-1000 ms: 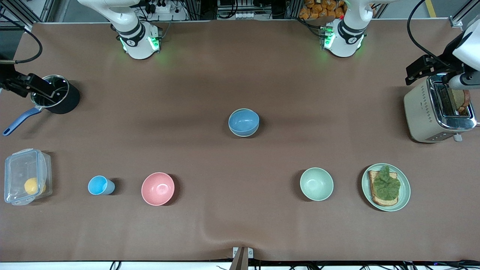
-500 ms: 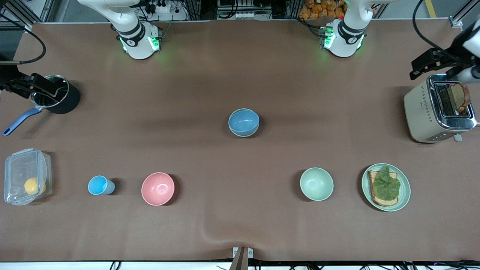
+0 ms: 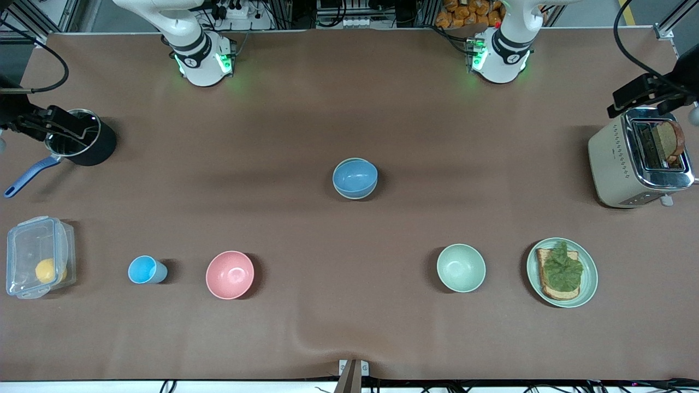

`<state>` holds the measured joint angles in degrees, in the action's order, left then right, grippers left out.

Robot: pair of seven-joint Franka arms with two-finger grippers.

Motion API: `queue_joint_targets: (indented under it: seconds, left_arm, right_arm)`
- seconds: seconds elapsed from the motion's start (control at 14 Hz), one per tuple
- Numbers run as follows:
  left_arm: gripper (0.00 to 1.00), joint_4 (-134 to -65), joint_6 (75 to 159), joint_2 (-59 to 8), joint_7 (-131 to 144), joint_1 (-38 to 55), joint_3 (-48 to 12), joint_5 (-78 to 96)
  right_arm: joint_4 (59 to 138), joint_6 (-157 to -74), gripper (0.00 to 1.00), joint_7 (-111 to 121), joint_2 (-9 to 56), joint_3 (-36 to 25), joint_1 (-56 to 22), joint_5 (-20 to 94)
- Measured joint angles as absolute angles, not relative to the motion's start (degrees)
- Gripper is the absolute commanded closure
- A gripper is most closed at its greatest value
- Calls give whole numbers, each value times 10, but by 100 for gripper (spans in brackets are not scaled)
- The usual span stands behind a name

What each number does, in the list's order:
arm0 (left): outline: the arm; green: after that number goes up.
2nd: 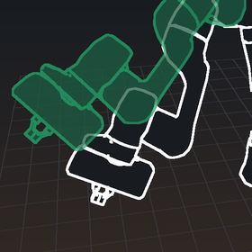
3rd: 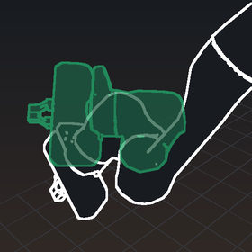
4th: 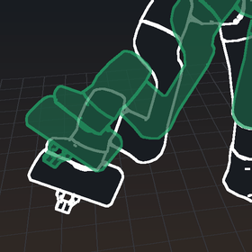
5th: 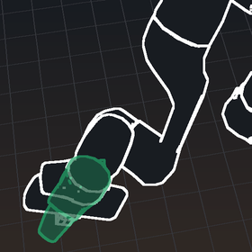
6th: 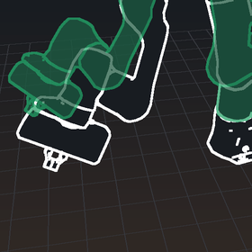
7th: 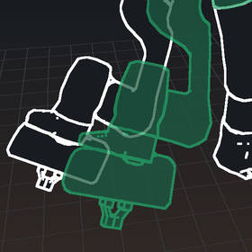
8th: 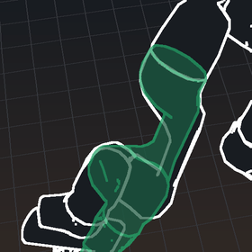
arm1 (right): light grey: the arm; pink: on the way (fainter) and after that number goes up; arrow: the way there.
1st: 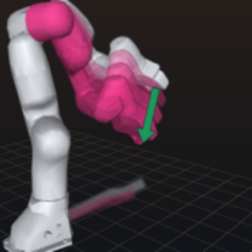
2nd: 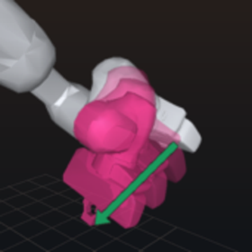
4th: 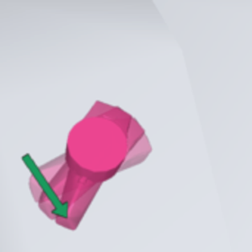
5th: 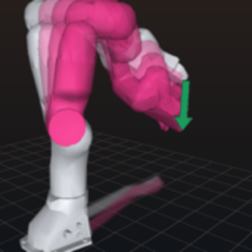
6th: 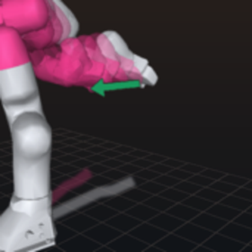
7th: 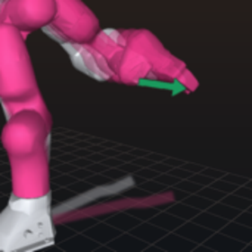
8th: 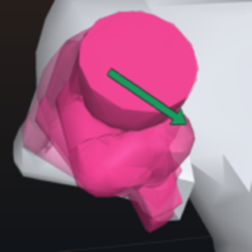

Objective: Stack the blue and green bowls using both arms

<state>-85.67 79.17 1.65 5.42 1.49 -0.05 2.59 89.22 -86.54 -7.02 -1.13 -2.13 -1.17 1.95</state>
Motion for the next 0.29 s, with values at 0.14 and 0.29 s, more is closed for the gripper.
queue_joint_targets:
  seconds: [0.14,0.29]
  left_arm:
    - [0,-857,792,14,54,15,-2,26]
    - [0,-857,792,14,54,15,-2,26]
  right_arm:
    - [892,-864,0,-70,-11,-21,-12,19]
    - [892,-864,0,-70,-11,-22,-12,19]
